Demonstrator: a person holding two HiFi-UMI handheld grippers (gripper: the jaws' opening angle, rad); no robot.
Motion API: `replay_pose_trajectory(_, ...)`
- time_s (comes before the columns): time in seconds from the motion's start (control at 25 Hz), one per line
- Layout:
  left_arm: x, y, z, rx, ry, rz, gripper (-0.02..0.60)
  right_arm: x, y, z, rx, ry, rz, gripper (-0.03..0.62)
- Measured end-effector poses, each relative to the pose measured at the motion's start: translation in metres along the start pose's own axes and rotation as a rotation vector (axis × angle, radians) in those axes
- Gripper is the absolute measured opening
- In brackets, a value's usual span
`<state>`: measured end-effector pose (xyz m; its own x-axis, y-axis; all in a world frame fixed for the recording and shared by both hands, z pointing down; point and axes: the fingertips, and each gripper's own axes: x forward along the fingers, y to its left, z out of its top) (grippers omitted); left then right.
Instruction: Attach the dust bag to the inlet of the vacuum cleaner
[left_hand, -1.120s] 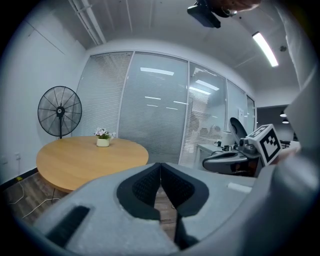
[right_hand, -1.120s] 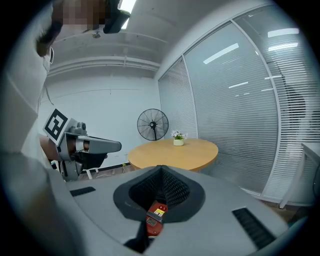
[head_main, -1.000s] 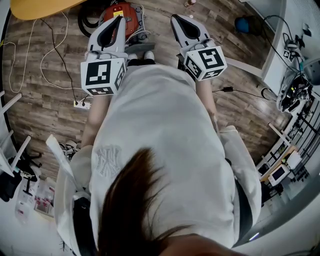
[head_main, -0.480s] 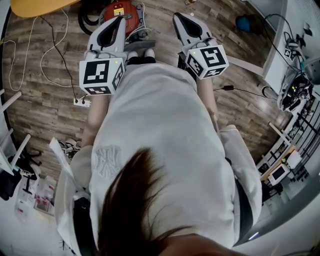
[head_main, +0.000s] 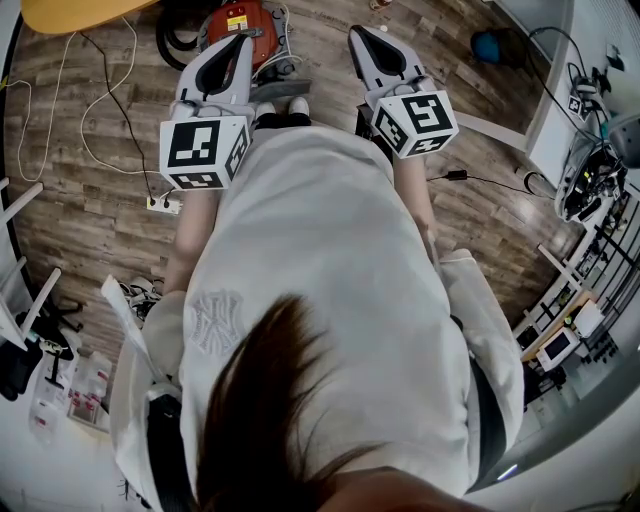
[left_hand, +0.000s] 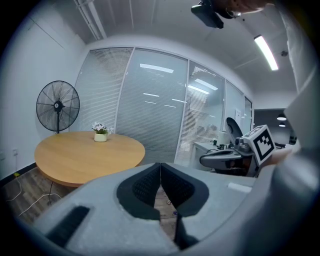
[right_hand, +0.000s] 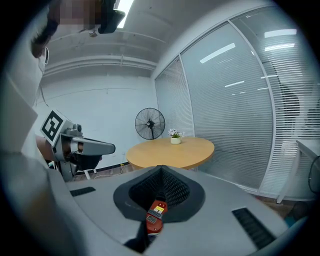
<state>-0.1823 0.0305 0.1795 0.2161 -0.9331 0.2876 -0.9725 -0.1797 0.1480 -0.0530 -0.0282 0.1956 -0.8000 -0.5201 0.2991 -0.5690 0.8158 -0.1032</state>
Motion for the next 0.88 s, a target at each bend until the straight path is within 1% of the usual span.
replay_pose_trajectory(0.68, -0.002, 0.003, -0.004, 0.000, 0.006, 0.004, 0.018, -0.002, -0.001, -0.005, 0.004, 0.009, -0.003, 0.002)
replay_pose_trajectory(0.88, 0.000, 0.009, 0.000, 0.019, 0.001, -0.005, 0.018, 0.005, -0.005, -0.005, 0.000, 0.004, -0.014, 0.002)
